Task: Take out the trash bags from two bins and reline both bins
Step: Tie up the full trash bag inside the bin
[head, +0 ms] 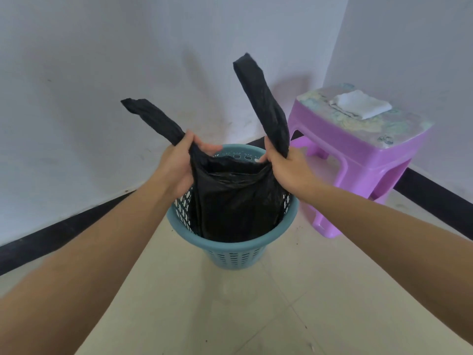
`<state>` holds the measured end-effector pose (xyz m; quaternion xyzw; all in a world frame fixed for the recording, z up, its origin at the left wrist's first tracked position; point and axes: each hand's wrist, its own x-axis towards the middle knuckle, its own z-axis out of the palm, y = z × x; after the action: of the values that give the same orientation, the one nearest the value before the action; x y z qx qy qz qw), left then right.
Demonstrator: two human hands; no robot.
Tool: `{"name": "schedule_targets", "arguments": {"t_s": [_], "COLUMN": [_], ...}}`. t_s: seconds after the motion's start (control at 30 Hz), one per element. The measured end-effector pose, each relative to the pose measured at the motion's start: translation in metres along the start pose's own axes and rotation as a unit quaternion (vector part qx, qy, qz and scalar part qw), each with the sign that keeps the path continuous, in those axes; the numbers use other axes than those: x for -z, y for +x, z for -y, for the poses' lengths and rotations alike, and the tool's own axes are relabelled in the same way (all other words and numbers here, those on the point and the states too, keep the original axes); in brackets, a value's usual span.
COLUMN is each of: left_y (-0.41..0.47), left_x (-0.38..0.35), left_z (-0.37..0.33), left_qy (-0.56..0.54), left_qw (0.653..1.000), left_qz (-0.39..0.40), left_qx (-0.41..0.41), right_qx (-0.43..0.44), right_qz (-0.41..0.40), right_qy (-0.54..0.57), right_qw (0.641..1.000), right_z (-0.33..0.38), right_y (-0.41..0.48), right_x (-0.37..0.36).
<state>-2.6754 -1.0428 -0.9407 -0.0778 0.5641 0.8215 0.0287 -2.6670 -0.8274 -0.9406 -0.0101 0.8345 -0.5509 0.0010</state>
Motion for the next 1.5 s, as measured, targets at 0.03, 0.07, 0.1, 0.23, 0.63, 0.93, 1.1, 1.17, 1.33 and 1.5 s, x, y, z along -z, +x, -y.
{"name": "schedule_targets", "arguments": {"t_s": [0.03, 0.07, 0.1, 0.23, 0.63, 0.93, 1.1, 1.17, 1.33, 1.5], "left_y": [0.0, 0.001, 0.0, -0.008, -0.024, -0.016, -0.01, -0.01, -0.011, -0.012], "left_x": [-0.003, -0.006, -0.01, -0.023, -0.016, -0.015, -0.008, -0.005, -0.006, -0.011], "left_z": [-0.002, -0.003, -0.002, 0.005, 0.0, 0.002, 0.0, -0.003, -0.006, 0.003], "left_qy": [-0.039, -0.046, -0.014, 0.223, 0.322, 0.147, 0.092, 0.091, 0.086, 0.132], "left_qw": [0.999, 0.999, 0.999, 0.948, 0.904, 0.951, 0.948, 0.943, 0.937, 0.931], "left_qz": [-0.001, 0.013, 0.043, 0.227, 0.276, 0.259, 0.287, 0.296, 0.306, 0.313], "left_qx": [0.004, 0.011, 0.019, 0.024, 0.06, 0.079, 0.104, 0.122, 0.143, 0.133], "right_qx": [0.016, 0.037, 0.059, 0.123, 0.174, -0.018, -0.126, -0.154, -0.148, -0.062], "right_qz": [0.01, 0.025, 0.038, 0.088, 0.222, 0.284, 0.337, 0.26, 0.141, 0.107], "right_qy": [-0.007, -0.025, -0.049, -0.23, -0.548, -0.258, -0.08, -0.015, 0.189, 0.215], "right_qw": [1.0, 0.999, 0.996, 0.961, 0.787, 0.923, 0.93, 0.953, 0.961, 0.969], "right_z": [0.004, 0.006, 0.008, 0.007, 0.011, -0.012, -0.01, -0.007, 0.005, 0.022], "right_y": [0.0, 0.0, 0.0, 0.006, 0.003, 0.016, 0.015, 0.019, 0.022, 0.019], "right_x": [0.002, 0.005, 0.006, 0.012, 0.003, 0.034, 0.041, 0.038, 0.022, 0.011]}}
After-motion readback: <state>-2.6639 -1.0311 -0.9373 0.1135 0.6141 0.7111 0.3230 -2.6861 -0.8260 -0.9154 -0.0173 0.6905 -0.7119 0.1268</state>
